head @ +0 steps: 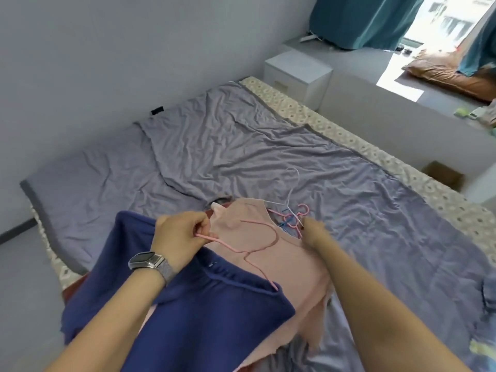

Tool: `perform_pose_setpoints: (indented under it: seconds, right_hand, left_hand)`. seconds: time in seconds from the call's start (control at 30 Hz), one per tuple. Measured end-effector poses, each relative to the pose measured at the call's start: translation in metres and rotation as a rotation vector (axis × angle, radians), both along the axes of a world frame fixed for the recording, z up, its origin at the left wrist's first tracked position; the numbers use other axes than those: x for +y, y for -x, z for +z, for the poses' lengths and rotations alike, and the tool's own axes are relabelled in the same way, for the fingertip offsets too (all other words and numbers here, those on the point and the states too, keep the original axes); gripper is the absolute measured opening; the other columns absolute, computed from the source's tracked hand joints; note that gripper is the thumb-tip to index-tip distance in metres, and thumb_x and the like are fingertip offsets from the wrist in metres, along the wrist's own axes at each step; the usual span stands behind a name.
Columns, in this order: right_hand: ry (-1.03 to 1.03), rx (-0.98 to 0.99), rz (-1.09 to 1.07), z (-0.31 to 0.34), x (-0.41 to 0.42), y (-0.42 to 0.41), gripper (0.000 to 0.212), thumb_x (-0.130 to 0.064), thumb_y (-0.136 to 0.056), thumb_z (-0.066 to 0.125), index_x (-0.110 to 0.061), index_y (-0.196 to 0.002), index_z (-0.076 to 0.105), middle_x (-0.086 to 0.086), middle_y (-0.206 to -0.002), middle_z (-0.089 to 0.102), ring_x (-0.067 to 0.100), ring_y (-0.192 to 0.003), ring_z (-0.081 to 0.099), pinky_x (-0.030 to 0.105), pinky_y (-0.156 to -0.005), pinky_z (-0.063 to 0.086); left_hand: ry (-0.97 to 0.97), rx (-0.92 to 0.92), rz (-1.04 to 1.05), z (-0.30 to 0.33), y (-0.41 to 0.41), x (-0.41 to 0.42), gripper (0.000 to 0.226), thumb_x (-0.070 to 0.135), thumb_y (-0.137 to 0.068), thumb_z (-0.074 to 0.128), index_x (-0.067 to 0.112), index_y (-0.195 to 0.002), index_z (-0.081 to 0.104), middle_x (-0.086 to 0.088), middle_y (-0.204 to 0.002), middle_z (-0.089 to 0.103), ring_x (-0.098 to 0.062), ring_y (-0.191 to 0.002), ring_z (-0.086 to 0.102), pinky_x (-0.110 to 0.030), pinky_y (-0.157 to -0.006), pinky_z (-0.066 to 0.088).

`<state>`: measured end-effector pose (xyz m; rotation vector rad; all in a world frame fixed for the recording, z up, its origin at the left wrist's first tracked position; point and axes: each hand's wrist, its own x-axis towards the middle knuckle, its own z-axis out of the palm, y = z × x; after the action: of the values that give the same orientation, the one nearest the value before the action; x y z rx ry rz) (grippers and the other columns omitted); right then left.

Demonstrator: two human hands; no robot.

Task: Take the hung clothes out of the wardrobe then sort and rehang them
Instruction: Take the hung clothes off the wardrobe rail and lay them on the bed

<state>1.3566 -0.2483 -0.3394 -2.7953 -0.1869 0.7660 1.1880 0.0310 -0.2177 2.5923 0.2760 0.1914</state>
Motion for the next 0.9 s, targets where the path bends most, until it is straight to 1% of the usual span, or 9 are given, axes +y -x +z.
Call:
perform_pose_setpoints:
  seconds: [0.1, 0.23, 0.3, 0.37, 0.47, 0.53, 0.7, 0.8, 0.9]
  right_hand:
    - [-0.148, -0.048, -0.072, -0.016, -0.007, -0.006, 0.015, -0.026, -0.094, 0.051, -0.017, -0.104, 0.056, 0.011, -0.115, 0.062, 0.033, -0.110, 0.053, 0.035, -0.085, 0.042]
    - [-0.756, 0.307, -0.098, 0.034, -0.014, 0.055, 0.026, -0.043, -0.097, 0.045, -0.027, -0.113, 0.059, -0.013, -0.101, 0.065, 0.008, -0.100, 0.059, 0.022, -0.081, 0.044]
    - [-0.831, 0.379, 0.005, 0.048, -0.029, 0.099, 0.022, -0.041, -0.095, 0.050, -0.032, -0.114, 0.056, -0.019, -0.101, 0.063, -0.003, -0.096, 0.057, 0.017, -0.082, 0.045]
    - [-0.788, 0.255, 0.078, 0.043, -0.038, 0.136, 0.005, -0.029, -0.097, 0.051, -0.026, -0.097, 0.054, -0.016, -0.088, 0.056, -0.003, -0.081, 0.051, 0.019, -0.078, 0.041]
    - [-0.808, 0.026, -0.055, 0.031, -0.040, 0.150, 0.025, -0.016, -0.101, 0.039, -0.028, -0.078, 0.041, -0.019, -0.073, 0.047, 0.001, -0.070, 0.043, 0.022, -0.071, 0.037]
    - [-0.770, -0.133, -0.147, 0.019, -0.044, 0.134, 0.026, -0.020, -0.100, 0.037, -0.028, -0.077, 0.043, -0.017, -0.074, 0.050, 0.009, -0.075, 0.048, 0.028, -0.073, 0.039]
    - [-0.623, -0.051, -0.225, -0.016, -0.049, 0.068, 0.024, -0.002, -0.099, 0.037, -0.009, -0.111, 0.056, 0.012, -0.105, 0.061, 0.025, -0.094, 0.054, 0.027, -0.072, 0.033]
    - [-0.488, 0.000, -0.271, -0.041, -0.050, 0.035, 0.058, 0.013, -0.087, 0.040, 0.001, -0.143, 0.032, 0.026, -0.135, 0.044, 0.037, -0.122, 0.045, 0.027, -0.095, 0.033]
    - [-0.152, 0.154, -0.241, -0.060, -0.050, 0.023, 0.082, -0.001, -0.087, 0.048, -0.015, -0.153, 0.001, 0.025, -0.151, 0.016, 0.041, -0.138, 0.023, 0.038, -0.113, 0.023]
  left_hand:
    - [-0.052, 0.066, 0.029, -0.001, -0.022, -0.016, 0.036, 0.035, -0.072, 0.071, 0.028, -0.053, 0.041, 0.010, -0.056, 0.052, -0.010, -0.064, 0.052, -0.031, -0.071, 0.022]
    - [-0.054, 0.126, 0.042, 0.001, -0.047, -0.031, 0.034, 0.025, -0.072, 0.071, 0.029, -0.054, 0.042, 0.011, -0.057, 0.051, -0.015, -0.069, 0.054, -0.030, -0.070, 0.021]
    - [-0.059, 0.123, 0.043, 0.004, -0.062, -0.041, 0.035, 0.027, -0.074, 0.070, 0.028, -0.053, 0.042, 0.011, -0.057, 0.050, -0.015, -0.071, 0.054, -0.029, -0.069, 0.020]
    - [-0.072, 0.093, 0.045, 0.005, -0.078, -0.057, 0.033, 0.025, -0.075, 0.070, 0.027, -0.055, 0.043, 0.010, -0.060, 0.052, -0.018, -0.073, 0.056, -0.029, -0.070, 0.025]
    - [-0.075, -0.035, 0.025, 0.003, -0.091, -0.085, 0.020, 0.022, -0.069, 0.076, 0.024, -0.074, 0.057, 0.005, -0.082, 0.056, -0.019, -0.083, 0.053, -0.031, -0.075, 0.034]
    - [-0.071, -0.049, 0.042, -0.001, -0.086, -0.094, 0.042, 0.030, -0.062, 0.083, 0.018, -0.094, 0.059, 0.002, -0.098, 0.049, -0.016, -0.092, 0.042, -0.030, -0.082, 0.035]
    - [0.015, 0.118, 0.029, -0.042, -0.044, -0.073, 0.024, 0.021, -0.078, 0.069, 0.015, -0.097, 0.055, -0.004, -0.105, 0.054, -0.023, -0.100, 0.050, -0.036, -0.085, 0.043]
    - [0.140, 0.172, 0.117, -0.068, -0.006, -0.050, 0.006, 0.022, -0.090, 0.055, 0.024, -0.085, 0.053, -0.006, -0.100, 0.057, -0.015, -0.086, 0.051, -0.031, -0.083, 0.042]
    - [0.197, 0.216, 0.217, -0.086, 0.033, -0.032, 0.019, 0.022, -0.095, 0.046, 0.029, -0.078, 0.050, -0.004, -0.097, 0.057, -0.009, -0.080, 0.050, -0.027, -0.076, 0.038]
